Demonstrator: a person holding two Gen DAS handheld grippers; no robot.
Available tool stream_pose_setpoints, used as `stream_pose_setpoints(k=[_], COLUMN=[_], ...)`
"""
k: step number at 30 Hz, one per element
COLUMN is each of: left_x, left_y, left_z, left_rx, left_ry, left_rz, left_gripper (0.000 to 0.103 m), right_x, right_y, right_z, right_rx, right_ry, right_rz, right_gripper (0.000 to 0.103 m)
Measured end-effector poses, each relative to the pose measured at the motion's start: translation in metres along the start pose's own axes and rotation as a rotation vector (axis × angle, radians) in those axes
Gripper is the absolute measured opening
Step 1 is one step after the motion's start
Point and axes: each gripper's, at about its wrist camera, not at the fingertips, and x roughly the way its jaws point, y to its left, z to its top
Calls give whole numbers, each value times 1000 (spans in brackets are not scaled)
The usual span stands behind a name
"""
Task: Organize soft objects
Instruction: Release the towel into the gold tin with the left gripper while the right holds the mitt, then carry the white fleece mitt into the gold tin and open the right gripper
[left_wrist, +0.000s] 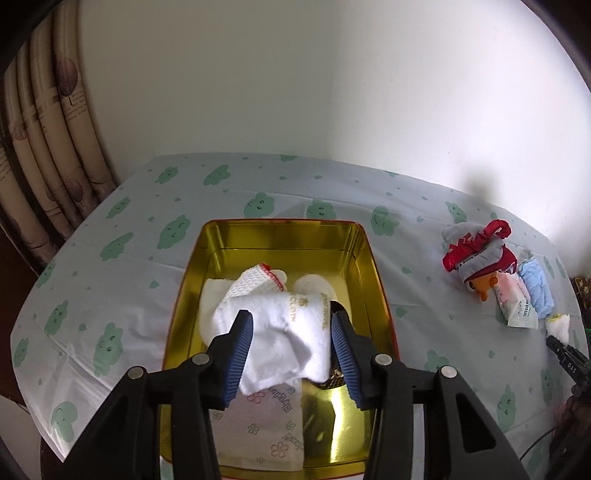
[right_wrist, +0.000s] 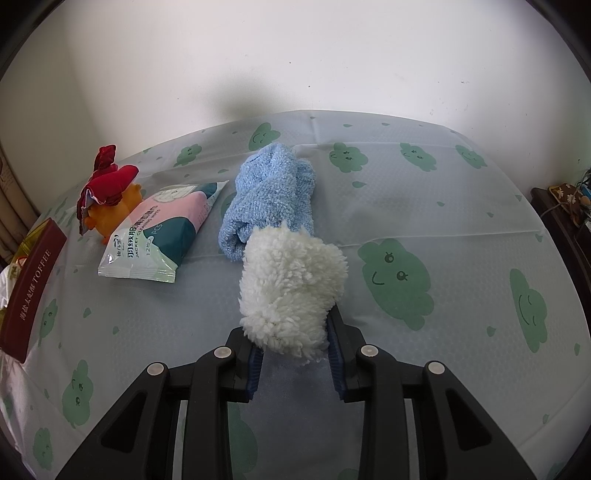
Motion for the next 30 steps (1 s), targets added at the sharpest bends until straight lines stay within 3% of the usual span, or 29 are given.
stream_pose_setpoints(k=[11, 21, 30], left_x=[-31, -34, -29], left_y=[29, 76, 106], left_z=[-28, -47, -59], left_rx=[19, -100, -161], left_ry=[-89, -106, -119], left_rz=[85, 122, 174], left_gripper=[45, 45, 45], right_x=[-1, -10, -36], right_y=[1, 9, 58], right_z=[-1, 0, 10], right_rx=[-10, -31, -106], right_ry=[-1, -18, -39], right_rz=[-12, -49, 6], right_gripper=[28, 25, 25])
